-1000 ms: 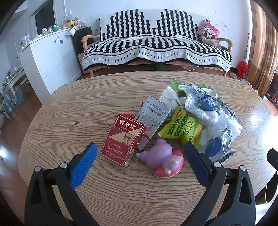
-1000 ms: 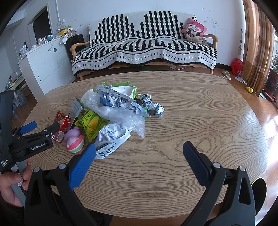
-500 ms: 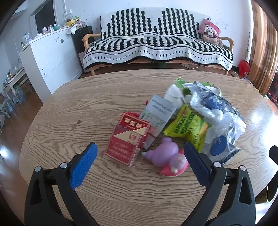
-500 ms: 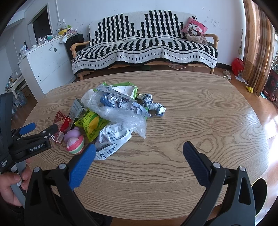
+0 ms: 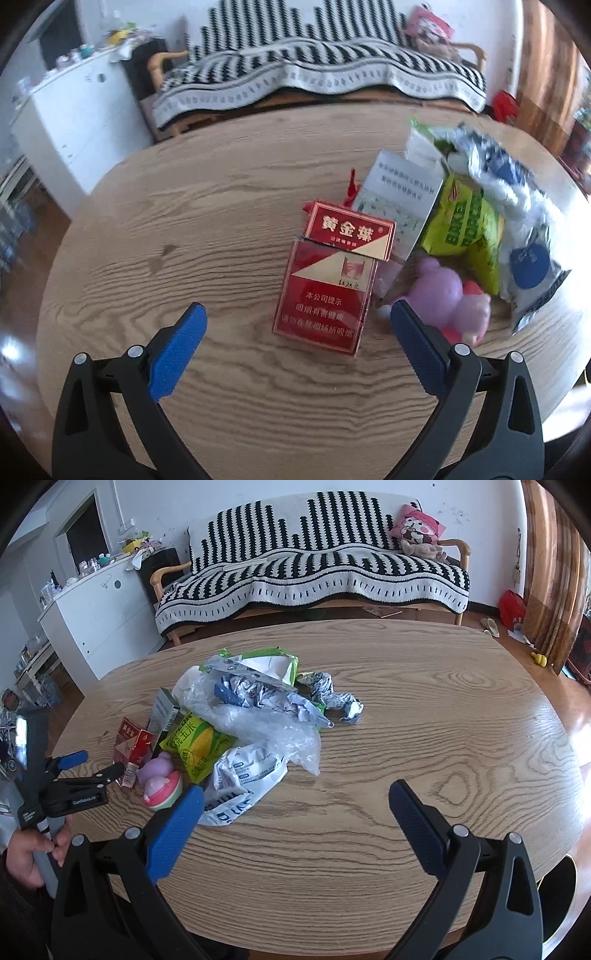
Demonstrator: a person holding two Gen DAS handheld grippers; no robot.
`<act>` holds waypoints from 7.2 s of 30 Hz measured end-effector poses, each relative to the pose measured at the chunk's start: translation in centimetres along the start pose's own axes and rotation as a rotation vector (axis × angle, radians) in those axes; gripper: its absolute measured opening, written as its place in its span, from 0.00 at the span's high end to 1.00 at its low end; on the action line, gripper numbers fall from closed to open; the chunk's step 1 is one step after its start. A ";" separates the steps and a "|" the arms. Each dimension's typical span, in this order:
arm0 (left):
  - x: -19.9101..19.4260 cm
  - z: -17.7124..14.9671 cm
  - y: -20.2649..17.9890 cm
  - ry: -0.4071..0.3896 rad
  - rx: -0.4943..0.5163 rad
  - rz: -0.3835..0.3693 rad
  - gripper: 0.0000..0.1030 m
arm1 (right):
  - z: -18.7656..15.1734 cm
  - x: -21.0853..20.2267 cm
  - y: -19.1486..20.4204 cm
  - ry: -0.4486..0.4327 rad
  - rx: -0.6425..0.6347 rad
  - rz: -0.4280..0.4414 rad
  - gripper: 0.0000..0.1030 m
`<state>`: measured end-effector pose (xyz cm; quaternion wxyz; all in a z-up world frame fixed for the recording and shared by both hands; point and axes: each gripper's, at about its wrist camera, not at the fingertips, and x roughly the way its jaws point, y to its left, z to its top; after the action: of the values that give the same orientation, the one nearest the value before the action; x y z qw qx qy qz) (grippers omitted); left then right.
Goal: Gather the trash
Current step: 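Grasp the red cigarette box with the left tool while the right tool grasps crumpled newspaper, then carry both items to the black bin and open the right tool over it, then open the left tool to drop the red cigarette box into the bin, then return both tools to the table and grasp the grey cigarette box with the left tool, then grasp the clear plastic bag with the right tool while the left tool holds the grey box, then carry both items to the bin and open the right tool to drop the plastic bag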
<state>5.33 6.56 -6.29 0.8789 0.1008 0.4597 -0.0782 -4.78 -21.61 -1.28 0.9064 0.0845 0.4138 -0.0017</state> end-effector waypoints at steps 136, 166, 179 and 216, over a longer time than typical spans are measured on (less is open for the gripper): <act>-7.5 4.1 -22.6 -0.151 0.130 -0.319 0.08 | -0.3 -6.3 -15.9 -0.042 0.236 -0.036 0.10; 4.9 5.1 -3.5 -0.063 0.155 -0.191 0.44 | 1.7 5.2 -2.5 0.103 -0.034 0.128 0.18; -1.3 6.5 -2.8 -0.180 -0.033 -0.178 0.45 | 2.3 9.6 -1.2 0.141 -0.027 0.118 0.31; -10.4 4.1 -36.0 -0.223 0.362 -0.568 0.45 | -8.8 -14.7 -31.9 -0.155 0.459 -0.197 0.93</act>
<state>-5.60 -28.78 0.72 0.8349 0.1139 0.3493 -0.4099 -23.40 -52.65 -0.79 0.8880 0.2470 0.3381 -0.1903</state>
